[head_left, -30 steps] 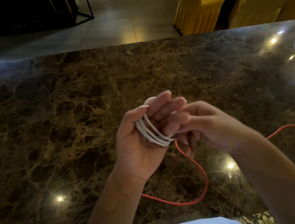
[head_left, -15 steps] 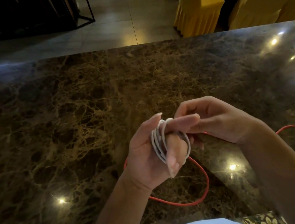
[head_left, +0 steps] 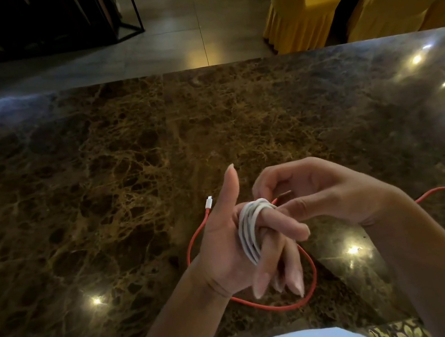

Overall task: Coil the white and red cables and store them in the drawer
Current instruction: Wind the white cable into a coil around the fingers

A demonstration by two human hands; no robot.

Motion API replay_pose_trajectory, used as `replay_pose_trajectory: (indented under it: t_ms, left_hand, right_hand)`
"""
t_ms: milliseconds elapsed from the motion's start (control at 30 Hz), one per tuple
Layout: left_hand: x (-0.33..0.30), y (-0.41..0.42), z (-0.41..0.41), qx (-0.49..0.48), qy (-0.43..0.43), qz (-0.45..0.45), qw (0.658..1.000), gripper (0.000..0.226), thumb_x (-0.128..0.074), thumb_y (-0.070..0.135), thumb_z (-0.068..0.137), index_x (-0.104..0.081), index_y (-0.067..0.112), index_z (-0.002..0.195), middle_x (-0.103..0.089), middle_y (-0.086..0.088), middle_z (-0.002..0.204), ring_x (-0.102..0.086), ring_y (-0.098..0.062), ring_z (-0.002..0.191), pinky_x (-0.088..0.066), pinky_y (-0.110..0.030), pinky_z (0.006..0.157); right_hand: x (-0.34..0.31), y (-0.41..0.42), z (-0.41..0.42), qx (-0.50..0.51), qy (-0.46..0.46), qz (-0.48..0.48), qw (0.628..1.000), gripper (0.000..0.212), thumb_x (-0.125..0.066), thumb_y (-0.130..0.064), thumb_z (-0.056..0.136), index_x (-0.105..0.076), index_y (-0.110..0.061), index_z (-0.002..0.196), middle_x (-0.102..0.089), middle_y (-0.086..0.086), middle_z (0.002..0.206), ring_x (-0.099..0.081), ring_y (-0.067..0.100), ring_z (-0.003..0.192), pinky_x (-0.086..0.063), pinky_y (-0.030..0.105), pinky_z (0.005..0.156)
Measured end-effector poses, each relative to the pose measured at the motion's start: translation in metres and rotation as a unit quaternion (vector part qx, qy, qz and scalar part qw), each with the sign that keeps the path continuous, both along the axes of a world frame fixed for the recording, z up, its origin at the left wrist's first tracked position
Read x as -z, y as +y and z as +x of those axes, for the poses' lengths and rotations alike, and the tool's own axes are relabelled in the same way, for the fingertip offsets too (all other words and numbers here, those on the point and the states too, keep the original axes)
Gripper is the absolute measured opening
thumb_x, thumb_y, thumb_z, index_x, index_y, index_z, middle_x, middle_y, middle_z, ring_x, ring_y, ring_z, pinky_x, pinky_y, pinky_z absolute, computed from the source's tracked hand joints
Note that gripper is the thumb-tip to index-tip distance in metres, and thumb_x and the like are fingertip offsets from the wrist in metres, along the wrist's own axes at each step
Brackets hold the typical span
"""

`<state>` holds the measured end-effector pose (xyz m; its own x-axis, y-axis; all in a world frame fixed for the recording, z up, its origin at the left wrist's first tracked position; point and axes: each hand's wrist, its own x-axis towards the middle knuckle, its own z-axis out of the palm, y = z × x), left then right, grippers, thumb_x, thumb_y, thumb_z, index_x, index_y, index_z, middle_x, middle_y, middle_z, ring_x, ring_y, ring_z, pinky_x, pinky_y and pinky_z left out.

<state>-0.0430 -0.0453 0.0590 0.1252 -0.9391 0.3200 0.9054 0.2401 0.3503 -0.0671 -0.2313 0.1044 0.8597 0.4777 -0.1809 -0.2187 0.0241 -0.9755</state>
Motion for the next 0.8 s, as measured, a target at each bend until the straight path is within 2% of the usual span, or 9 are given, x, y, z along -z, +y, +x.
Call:
replay_pose_trajectory:
  t_ms: [133,200,267,367,533,633,700,767,800]
  left_hand:
    - [-0.002,0.000,0.002,0.015,0.009,0.017,1.000,0.106,-0.019,0.073,0.096,-0.070,-0.020,0.104,-0.073,-0.024,0.070,-0.079,-0.038,0.081,-0.064,-0.037,0.078]
    - [-0.003,0.000,0.003,0.019,0.021,0.031,0.999,0.104,-0.021,0.070,0.097,-0.069,-0.022,0.100,-0.073,-0.029,0.074,-0.078,-0.041,0.085,-0.063,-0.040,0.084]
    - [-0.001,0.001,0.004,-0.005,-0.013,0.059,0.998,0.101,-0.022,0.071,0.098,-0.073,-0.017,0.096,-0.075,-0.026,0.075,-0.077,-0.041,0.089,-0.060,-0.042,0.089]
    - [0.001,0.003,0.006,-0.015,-0.027,0.093,0.995,0.101,-0.024,0.073,0.098,-0.076,-0.013,0.094,-0.075,-0.024,0.074,-0.078,-0.040,0.089,-0.059,-0.045,0.090]
    - [-0.005,-0.002,0.007,-0.016,-0.084,0.156,0.984,0.099,-0.014,0.070,0.100,-0.079,-0.004,0.092,-0.078,-0.013,0.073,-0.079,-0.026,0.079,-0.057,-0.035,0.084]
    - [-0.006,-0.004,0.007,-0.044,-0.128,0.229,0.964,0.090,-0.025,0.071,0.100,-0.080,0.003,0.080,-0.075,-0.009,0.063,-0.074,-0.023,0.065,-0.053,-0.031,0.078]
    - [-0.007,-0.003,0.007,-0.066,-0.128,0.277,0.950,0.084,-0.035,0.071,0.100,-0.076,0.006,0.068,-0.067,-0.016,0.053,-0.068,-0.028,0.060,-0.052,-0.032,0.070]
    - [-0.008,-0.002,0.007,-0.103,-0.118,0.332,0.930,0.076,-0.044,0.067,0.100,-0.067,0.011,0.054,-0.052,-0.023,0.042,-0.065,-0.027,0.052,-0.053,-0.030,0.059]
    - [-0.009,0.000,0.007,-0.128,-0.119,0.354,0.919,0.073,-0.047,0.063,0.101,-0.062,0.013,0.050,-0.049,-0.018,0.038,-0.063,-0.025,0.048,-0.051,-0.029,0.056]
  right_hand:
    - [-0.005,-0.001,0.000,-0.005,0.013,-0.030,0.999,0.022,-0.070,-0.002,0.090,-0.063,0.008,0.108,-0.063,0.016,0.095,-0.060,0.023,0.086,-0.053,0.030,0.076]
    - [-0.005,-0.001,0.000,-0.003,0.008,-0.048,0.999,0.025,-0.072,-0.005,0.089,-0.064,0.009,0.108,-0.063,0.015,0.093,-0.060,0.022,0.084,-0.053,0.030,0.075]
    - [-0.005,-0.001,-0.001,0.007,0.004,-0.051,0.999,0.024,-0.073,-0.007,0.090,-0.066,0.007,0.109,-0.067,0.014,0.093,-0.063,0.022,0.083,-0.055,0.029,0.075]
    - [-0.003,-0.002,-0.002,0.015,0.002,-0.037,0.999,0.023,-0.073,-0.006,0.091,-0.067,0.005,0.110,-0.069,0.015,0.095,-0.066,0.022,0.084,-0.056,0.027,0.074]
    - [0.004,-0.006,-0.002,0.013,0.025,-0.012,1.000,0.023,-0.076,-0.009,0.085,-0.065,0.004,0.101,-0.062,0.018,0.088,-0.058,0.029,0.078,-0.052,0.031,0.069]
    - [0.010,-0.004,-0.003,0.032,0.034,-0.007,0.999,0.020,-0.072,-0.009,0.081,-0.065,0.001,0.097,-0.062,0.016,0.084,-0.059,0.025,0.074,-0.050,0.030,0.065]
    - [0.015,-0.004,-0.005,0.044,0.034,-0.007,0.998,0.021,-0.070,-0.008,0.080,-0.063,0.004,0.096,-0.063,0.016,0.084,-0.062,0.024,0.072,-0.051,0.030,0.064]
    - [0.018,-0.004,-0.007,0.056,0.040,0.010,0.998,0.025,-0.073,-0.011,0.079,-0.063,0.003,0.097,-0.064,0.020,0.086,-0.062,0.029,0.073,-0.052,0.035,0.064]
    - [0.019,-0.003,-0.007,0.063,0.045,0.020,0.997,0.027,-0.074,-0.012,0.080,-0.063,0.003,0.100,-0.064,0.023,0.088,-0.061,0.034,0.076,-0.051,0.038,0.067]
